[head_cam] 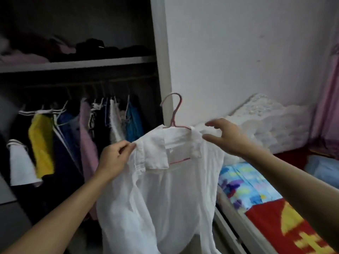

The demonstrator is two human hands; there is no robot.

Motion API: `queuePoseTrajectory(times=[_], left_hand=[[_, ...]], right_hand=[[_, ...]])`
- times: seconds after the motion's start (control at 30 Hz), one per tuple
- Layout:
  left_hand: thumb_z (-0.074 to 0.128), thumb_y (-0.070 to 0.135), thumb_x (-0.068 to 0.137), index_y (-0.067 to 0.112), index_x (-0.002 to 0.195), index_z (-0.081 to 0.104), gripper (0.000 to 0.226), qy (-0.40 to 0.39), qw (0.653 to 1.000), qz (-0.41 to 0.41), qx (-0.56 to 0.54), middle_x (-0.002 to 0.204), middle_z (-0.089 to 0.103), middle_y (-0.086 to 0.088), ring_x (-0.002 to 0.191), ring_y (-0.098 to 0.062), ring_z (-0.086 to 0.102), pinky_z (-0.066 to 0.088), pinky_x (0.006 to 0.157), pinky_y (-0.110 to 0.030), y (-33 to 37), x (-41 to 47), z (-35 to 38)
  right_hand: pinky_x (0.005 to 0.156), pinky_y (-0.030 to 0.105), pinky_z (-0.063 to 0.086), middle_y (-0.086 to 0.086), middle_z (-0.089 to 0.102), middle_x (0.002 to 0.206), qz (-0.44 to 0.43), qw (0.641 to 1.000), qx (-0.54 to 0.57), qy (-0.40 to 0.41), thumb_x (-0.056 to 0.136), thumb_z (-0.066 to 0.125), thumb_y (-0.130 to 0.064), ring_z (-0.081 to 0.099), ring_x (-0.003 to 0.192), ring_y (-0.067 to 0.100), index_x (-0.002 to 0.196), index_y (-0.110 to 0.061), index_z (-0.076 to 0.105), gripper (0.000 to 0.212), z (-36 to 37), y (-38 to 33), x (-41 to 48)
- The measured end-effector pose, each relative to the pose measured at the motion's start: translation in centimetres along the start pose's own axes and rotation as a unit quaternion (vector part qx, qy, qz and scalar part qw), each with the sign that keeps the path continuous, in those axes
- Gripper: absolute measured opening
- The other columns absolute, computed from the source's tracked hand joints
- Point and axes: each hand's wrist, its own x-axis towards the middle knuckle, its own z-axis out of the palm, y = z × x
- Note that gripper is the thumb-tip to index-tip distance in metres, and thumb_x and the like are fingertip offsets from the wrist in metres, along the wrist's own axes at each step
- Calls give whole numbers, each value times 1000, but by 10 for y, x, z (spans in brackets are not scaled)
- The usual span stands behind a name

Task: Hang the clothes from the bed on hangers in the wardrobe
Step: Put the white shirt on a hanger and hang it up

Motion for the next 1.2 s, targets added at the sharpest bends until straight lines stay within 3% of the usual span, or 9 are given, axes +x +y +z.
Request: queuePoseTrajectory(times=[0.1,0.2,0.37,0.43,0.57,0.67,0.8,0.97,1.2], left_hand=[[57,33,93,14,78,68,26,0,1000,2,1,70,65,-8,68,-26,60,47,61,-35,-18,10,-23],[58,24,94,13,88,73,19,32,999,-15,-8,83,68,-3,79,-18,64,48,72,-32,-44,27,-29],[58,19,94,8,80,73,23,54,995,-22,79,82,57,-6,76,-18,56,42,70,-30,-84,73,-10],[56,22,95,4,75,69,29,36,993,-24,108,82,55,-7,75,-19,56,43,69,-34,-99,100,-1],[57,21,93,7,79,66,22,70,986,-44,146,82,53,-7,73,-22,55,40,65,-30,-130,154,3],[58,19,91,10,91,67,12,81,978,-60,185,91,53,-9,78,-26,57,46,69,-33,-150,189,1],[58,18,91,9,98,67,14,81,969,-54,225,98,53,-10,79,-27,56,49,71,-37,-171,230,-9],[60,19,89,8,103,67,20,70,953,23,295,105,57,-16,99,-34,55,47,81,-41,-206,284,-28],[47,33,95,27,135,51,41,-52,910,178,370,139,42,-8,130,-27,33,27,104,-41,-246,357,-15]], right_hand=[[84,39,49,-3,64,104,-50,996,13,-72,91,55,-52,60,94,18,118,-25,61,39,25,-29,20],[62,43,45,4,56,65,-86,990,53,-99,94,54,-46,48,59,14,76,-15,60,37,45,-39,45],[45,20,32,-3,45,49,-60,987,86,-122,91,63,-30,39,43,6,65,-2,60,38,60,-35,95],[44,19,34,1,56,53,-47,990,69,-118,89,64,-28,46,45,9,72,-4,68,30,60,-33,118],[69,30,49,3,71,81,10,991,81,-103,85,69,-35,65,76,17,83,-18,74,18,63,-37,160],[62,27,45,6,67,80,49,976,176,-119,88,68,-33,60,70,15,84,-10,70,23,84,-54,184],[64,28,45,8,62,83,100,968,202,-112,93,61,-23,57,73,19,87,-7,63,17,126,-84,223],[63,27,48,11,65,88,113,965,210,-110,94,60,-18,61,77,21,94,-11,64,8,166,-125,277],[54,17,42,-5,64,83,57,983,34,-172,91,60,-15,60,74,11,96,-18,67,9,151,-151,314]])
